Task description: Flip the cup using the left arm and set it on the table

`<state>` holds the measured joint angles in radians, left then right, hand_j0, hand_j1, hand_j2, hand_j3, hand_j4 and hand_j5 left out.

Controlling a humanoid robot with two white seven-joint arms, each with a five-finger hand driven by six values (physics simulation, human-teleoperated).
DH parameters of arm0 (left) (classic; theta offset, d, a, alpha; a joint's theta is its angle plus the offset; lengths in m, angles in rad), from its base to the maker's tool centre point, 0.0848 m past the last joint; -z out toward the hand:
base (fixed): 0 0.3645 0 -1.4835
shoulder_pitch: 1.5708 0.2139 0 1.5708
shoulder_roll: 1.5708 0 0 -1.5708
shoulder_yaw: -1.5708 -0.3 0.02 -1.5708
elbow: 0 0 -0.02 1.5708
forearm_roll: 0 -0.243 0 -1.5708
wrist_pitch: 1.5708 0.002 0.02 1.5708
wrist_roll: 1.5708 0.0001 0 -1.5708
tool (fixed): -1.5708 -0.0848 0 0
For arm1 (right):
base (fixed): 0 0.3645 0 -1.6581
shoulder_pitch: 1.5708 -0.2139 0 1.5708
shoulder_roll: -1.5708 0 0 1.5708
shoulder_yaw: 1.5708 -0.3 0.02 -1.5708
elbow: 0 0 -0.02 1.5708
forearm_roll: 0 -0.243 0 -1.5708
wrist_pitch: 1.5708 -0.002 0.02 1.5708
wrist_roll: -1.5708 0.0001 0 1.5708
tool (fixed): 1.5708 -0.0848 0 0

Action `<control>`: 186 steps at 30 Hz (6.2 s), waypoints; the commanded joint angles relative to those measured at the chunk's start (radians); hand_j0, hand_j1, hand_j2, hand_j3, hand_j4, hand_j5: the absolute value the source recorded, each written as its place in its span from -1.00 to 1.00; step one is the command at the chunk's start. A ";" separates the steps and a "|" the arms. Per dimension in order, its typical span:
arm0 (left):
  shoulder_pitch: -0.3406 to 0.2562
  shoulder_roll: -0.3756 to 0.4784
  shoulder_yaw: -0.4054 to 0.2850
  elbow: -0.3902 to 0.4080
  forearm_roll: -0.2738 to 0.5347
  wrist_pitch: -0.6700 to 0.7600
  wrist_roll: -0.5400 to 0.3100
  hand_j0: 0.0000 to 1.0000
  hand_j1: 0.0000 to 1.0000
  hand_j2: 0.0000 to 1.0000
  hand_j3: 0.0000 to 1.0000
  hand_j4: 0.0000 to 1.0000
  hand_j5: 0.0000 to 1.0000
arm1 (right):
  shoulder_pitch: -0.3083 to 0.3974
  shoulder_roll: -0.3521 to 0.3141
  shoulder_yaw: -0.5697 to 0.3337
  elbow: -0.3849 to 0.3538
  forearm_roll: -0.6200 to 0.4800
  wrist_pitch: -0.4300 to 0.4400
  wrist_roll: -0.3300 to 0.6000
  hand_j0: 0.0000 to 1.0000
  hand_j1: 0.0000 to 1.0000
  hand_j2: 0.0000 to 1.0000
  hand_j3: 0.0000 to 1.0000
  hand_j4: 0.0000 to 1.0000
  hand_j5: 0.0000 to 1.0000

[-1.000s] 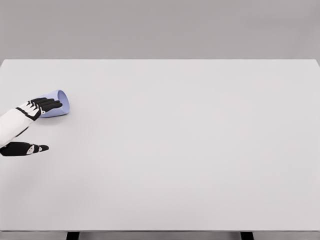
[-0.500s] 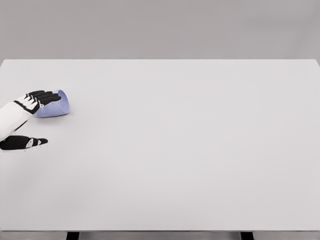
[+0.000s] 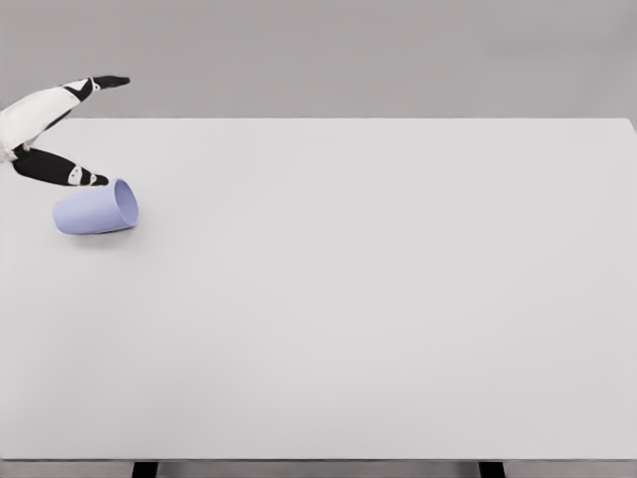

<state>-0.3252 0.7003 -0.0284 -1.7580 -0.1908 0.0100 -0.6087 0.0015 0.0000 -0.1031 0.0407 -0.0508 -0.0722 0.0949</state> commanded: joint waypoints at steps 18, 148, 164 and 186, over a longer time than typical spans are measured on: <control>-0.014 0.027 -0.260 0.018 -0.340 0.461 -0.002 1.00 1.00 1.00 1.00 1.00 1.00 | 0.000 0.000 0.000 -0.001 0.000 0.000 0.000 1.00 1.00 1.00 1.00 1.00 1.00; -0.198 -0.459 0.202 1.128 0.473 -0.510 -0.002 0.08 0.08 0.08 0.08 0.08 0.08 | 0.000 0.000 -0.001 -0.001 0.000 0.000 0.000 1.00 1.00 1.00 1.00 1.00 1.00; -0.196 -0.458 0.197 1.118 0.470 -0.519 -0.002 0.83 0.83 0.83 0.83 0.83 0.83 | 0.000 0.000 0.000 0.001 -0.001 0.000 0.000 1.00 1.00 1.00 1.00 1.00 1.00; -0.189 -0.450 0.200 1.082 0.470 -0.515 -0.002 1.00 1.00 1.00 1.00 1.00 1.00 | 0.000 0.000 -0.001 0.001 0.000 0.000 0.000 1.00 1.00 1.00 1.00 1.00 1.00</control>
<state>-0.5139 0.2482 0.1710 -0.6723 0.2727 -0.5044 -0.6109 0.0015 0.0000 -0.1034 0.0410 -0.0508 -0.0721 0.0949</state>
